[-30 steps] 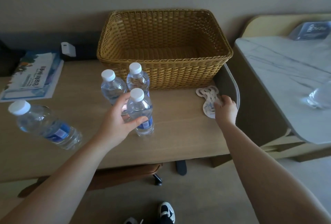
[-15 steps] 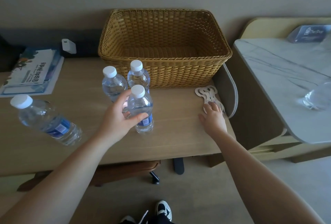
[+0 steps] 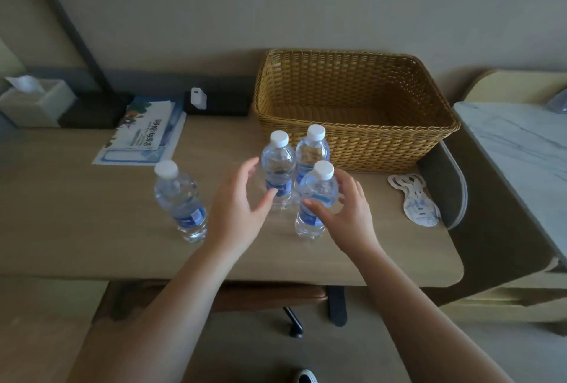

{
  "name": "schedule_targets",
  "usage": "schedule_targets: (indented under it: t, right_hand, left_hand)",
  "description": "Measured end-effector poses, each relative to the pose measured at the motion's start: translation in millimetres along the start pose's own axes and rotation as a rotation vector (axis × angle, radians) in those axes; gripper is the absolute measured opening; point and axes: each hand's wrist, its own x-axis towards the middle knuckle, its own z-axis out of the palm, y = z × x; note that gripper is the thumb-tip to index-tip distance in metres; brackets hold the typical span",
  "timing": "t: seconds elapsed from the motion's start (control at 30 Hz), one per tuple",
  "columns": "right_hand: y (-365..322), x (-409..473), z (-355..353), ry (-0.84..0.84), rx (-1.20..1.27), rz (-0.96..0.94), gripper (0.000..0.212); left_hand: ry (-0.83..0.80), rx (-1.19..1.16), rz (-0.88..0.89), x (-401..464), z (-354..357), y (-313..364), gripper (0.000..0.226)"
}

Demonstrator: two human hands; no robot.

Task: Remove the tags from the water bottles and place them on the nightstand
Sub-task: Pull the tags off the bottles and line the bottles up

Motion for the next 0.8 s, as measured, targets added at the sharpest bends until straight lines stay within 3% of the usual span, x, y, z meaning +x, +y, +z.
schedule_targets:
  t: [0.17,0.37,0.47,0.63,0.8]
  right_hand:
    - [-10,1,17,0.088,-0.073,0.048,0.080]
    - [-12,3,36,0.178,-0.089,0.134,0.080]
    - [-13,3,40,0.206,-0.105,0.141,0.076]
    - [-16,3,45,0.245,-0.117,0.181,0.073]
    - [-17,-2,47,0.271,-0.145,0.203,0.070]
  left_hand:
    - [0.257,0.189,0.134,2,-54,-26,0.042]
    - [0.335,0.217,0.134,-4,-71,-59,0.049]
    - [0.324,0.178,0.054,1,-73,-75,0.063]
    - [0.152,-0.117,-0.256,10,-72,-93,0.079]
    - [0.131,-0.153,-0.239,11,-65,-105,0.069]
